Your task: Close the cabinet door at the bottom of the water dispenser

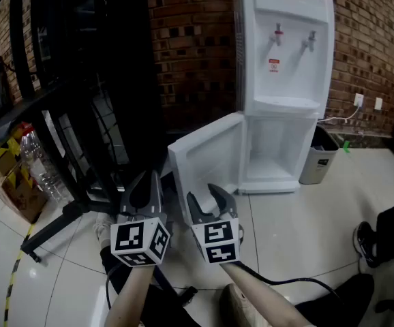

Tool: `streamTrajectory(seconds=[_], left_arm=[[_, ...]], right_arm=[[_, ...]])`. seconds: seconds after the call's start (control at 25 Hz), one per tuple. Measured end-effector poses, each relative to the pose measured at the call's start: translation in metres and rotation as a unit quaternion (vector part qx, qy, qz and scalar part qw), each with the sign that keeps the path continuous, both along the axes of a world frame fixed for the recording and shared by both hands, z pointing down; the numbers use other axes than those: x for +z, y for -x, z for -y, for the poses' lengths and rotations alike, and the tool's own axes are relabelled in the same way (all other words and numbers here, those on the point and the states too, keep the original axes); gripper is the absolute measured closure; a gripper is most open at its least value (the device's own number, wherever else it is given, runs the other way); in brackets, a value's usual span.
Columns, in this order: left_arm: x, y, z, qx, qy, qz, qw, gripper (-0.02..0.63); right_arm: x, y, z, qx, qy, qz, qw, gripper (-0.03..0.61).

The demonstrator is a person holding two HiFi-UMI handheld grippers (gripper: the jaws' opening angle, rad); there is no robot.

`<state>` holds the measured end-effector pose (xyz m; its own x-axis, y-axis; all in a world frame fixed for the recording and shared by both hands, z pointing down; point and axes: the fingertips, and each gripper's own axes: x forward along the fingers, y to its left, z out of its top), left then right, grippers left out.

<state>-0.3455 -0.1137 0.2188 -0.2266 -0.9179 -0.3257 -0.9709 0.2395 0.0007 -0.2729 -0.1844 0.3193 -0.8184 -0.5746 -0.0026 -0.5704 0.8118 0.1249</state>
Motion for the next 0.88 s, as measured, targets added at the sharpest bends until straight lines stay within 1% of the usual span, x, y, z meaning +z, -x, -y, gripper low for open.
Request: streamTrajectory(seconds=[0.12,0.16,0.24,0.36,0.48,0.64,0.72,0.8,0.88], left_arm=[[0.018,0.025,0.005,-0.018,0.004,-0.024,0.9996,0.598],[0.025,0.030,0.007,-0.018,0.008,-0.035,0.9992,0.598],[0.038,0.033,0.011,-0.011,0.017,-0.050,0.9985,0.598],[0.040,0.034,0.017,-0.013,0.021,-0.042,0.9988,0.598],[0.039,0.038,0.019,-0.016,0.020,-0.035,0.9990,0.598],[0.051,0.038,0.022,-0.017,0.043,-0.023,0.9987,0.598],[0.057,0.041,0.024,-0.024,0.051,-0.030,0.9980,0.598],[0.059,0.043,0.025,-0.029,0.052,-0.042,0.9973,0.600],[0.060,0.041,0.025,-0.028,0.053,-0.045,0.9972,0.601]], right_arm=[[0.010,0.034,0.015,0.025,-0.011,-0.022,0.999,0.373],[0.013,0.042,0.019,0.033,-0.008,-0.026,0.999,0.347],[0.021,0.054,0.025,0.042,0.004,-0.025,0.999,0.334],[0.027,0.067,0.032,0.049,0.011,-0.022,0.998,0.326],[0.035,0.074,0.040,0.052,0.012,-0.032,0.998,0.327],[0.040,0.076,0.043,0.053,0.013,-0.038,0.998,0.330],[0.038,0.074,0.042,0.052,0.014,-0.036,0.998,0.330],[0.036,0.071,0.039,0.051,0.008,-0.043,0.998,0.330],[0.036,0.065,0.036,0.050,0.007,-0.047,0.998,0.333]])
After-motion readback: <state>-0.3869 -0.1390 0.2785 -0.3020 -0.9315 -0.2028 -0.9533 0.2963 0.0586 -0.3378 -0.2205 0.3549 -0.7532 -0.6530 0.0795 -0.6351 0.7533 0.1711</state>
